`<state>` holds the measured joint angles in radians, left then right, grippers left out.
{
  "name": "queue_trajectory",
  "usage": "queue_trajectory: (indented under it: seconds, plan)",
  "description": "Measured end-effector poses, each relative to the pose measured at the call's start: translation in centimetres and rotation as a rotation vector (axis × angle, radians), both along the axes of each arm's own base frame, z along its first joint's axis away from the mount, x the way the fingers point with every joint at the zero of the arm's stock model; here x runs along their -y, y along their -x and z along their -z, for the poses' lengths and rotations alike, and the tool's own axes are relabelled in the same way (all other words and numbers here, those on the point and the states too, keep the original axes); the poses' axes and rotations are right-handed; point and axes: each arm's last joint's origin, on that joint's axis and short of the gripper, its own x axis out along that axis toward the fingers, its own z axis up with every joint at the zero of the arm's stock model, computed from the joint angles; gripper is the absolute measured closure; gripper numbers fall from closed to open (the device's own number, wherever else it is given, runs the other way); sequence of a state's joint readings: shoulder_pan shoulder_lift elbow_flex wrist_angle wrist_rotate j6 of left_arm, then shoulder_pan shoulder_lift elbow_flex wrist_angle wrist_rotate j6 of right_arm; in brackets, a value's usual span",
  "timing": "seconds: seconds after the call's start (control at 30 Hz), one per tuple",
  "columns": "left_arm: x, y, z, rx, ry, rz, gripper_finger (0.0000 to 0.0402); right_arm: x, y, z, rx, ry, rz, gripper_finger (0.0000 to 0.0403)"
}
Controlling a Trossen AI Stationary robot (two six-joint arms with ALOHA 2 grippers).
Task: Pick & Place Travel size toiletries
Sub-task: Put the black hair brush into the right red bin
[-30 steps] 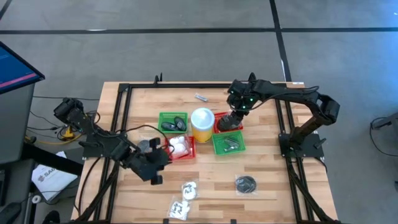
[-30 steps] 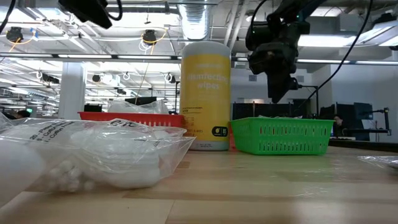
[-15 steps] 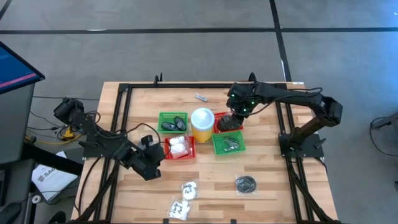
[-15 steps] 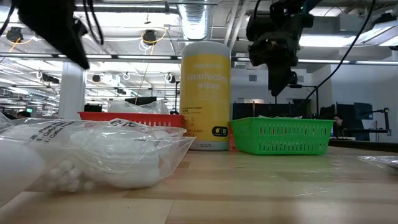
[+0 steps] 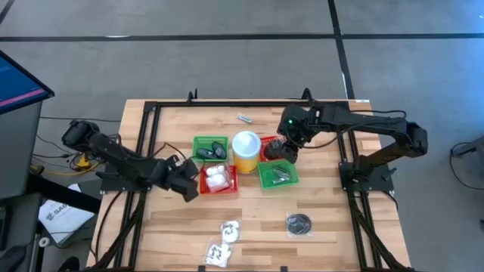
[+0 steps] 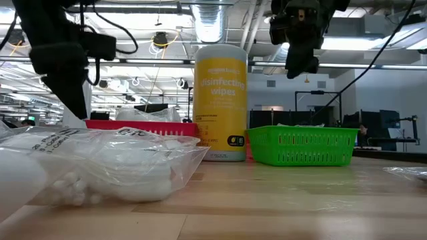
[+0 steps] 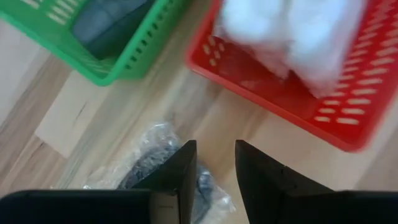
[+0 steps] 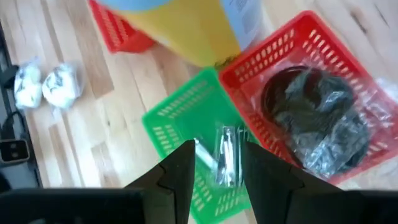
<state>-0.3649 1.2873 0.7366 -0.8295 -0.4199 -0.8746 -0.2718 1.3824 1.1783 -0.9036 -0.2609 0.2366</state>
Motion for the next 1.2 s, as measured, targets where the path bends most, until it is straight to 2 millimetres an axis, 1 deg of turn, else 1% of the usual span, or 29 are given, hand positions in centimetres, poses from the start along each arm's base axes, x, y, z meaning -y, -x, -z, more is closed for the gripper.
queue_trajectory:
  seconds: [0.2,0.3,0.5,0.6,0.7,1.2]
  plan:
    - [-1.7,0.3,0.9,-0.039,-0.002,-0.073,0.0299,-0.9,-0.3,-0.2,0.025,0.006,-0.034,0.0281]
    - [-2.6,0.5,1.5,-0.068,0.026,-0.105,0.0299,-1.2,-0.4,-0.2,0.024,0.006,-0.046,0.0281]
    - [-3.7,0.6,2.5,-0.086,0.07,-0.108,0.0299,-1.4,-0.5,-0.2,0.026,0.007,-0.055,0.0281]
    - [-3.8,0.4,2.9,-0.065,0.107,-0.086,0.0299,-1.4,-0.5,-0.2,0.027,0.007,-0.055,0.0281]
    - [-4.0,0.4,3.2,-0.067,0.103,-0.077,0.0299,-1.4,-0.5,-0.2,0.027,0.007,-0.055,0.0281]
    - [-4.5,0.3,3.2,-0.065,0.097,-0.083,0.0299,-1.4,-0.5,-0.2,0.03,0.009,-0.055,0.0281]
